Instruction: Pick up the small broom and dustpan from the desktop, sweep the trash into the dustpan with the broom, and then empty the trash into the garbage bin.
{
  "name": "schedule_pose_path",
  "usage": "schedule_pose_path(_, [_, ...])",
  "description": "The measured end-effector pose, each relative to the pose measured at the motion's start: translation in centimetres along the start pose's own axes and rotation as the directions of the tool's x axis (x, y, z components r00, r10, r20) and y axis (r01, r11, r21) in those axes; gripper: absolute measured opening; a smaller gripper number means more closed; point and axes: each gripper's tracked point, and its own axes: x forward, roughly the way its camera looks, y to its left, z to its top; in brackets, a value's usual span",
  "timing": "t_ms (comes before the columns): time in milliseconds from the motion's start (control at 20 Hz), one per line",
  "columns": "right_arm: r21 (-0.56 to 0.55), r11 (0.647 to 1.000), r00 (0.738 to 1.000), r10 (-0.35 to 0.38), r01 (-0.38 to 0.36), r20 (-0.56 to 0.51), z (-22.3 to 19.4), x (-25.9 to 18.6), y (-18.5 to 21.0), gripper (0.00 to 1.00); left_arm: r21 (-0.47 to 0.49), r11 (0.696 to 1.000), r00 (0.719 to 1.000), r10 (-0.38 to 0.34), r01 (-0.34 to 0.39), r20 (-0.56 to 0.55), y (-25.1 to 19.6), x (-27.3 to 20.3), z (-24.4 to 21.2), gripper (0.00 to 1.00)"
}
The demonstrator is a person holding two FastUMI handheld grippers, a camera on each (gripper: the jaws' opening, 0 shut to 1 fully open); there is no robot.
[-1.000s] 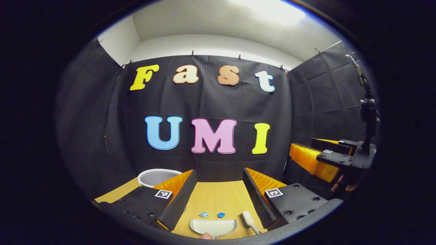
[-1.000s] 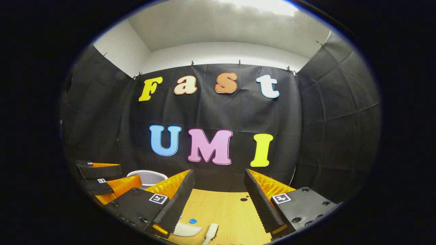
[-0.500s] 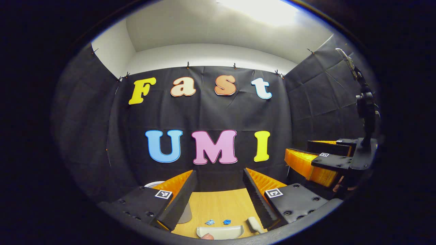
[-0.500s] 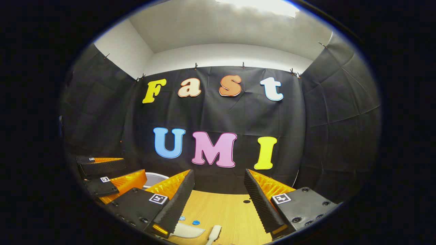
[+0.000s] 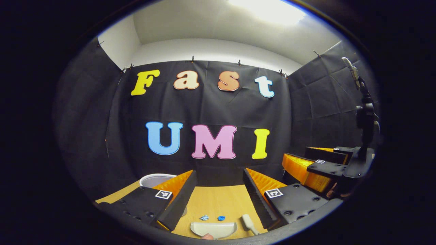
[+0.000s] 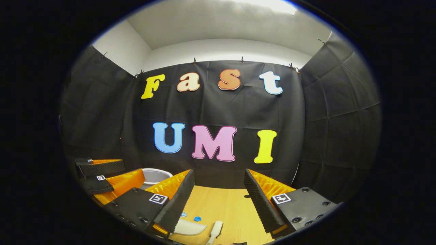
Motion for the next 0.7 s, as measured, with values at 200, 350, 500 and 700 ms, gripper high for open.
schedule_pose_path(200, [0.015, 1.000, 1.000, -0.021, 0.021, -0.017, -0.5, -0.7, -0.7, 0.95, -0.036, 0.999, 0.999, -0.014, 0.013, -0.028, -0.1, 0.2, -0.3, 0.82])
schedule_pose_path(350, [0.004, 0.999, 0.999, -0.045, 0.045, -0.015, -0.6, -1.1, -1.9, 0.95, -0.041, 0.999, 1.000, -0.028, 0.028, -0.001, -0.5, 0.5, 0.3, 0.82])
schedule_pose_path(500, [-0.018, 0.998, 0.998, -0.063, 0.063, -0.005, -0.4, -1.4, -2.5, 0.95, -0.045, 0.998, 0.999, -0.035, 0.035, 0.003, -0.8, 0.4, 0.2, 0.82])
schedule_pose_path(700, [-0.018, 0.999, 0.999, -0.046, 0.046, 0.015, -0.1, -1.4, -2.2, 0.95, -0.019, 0.999, 0.999, -0.035, 0.034, -0.023, -1.2, 0.3, -0.2, 0.82])
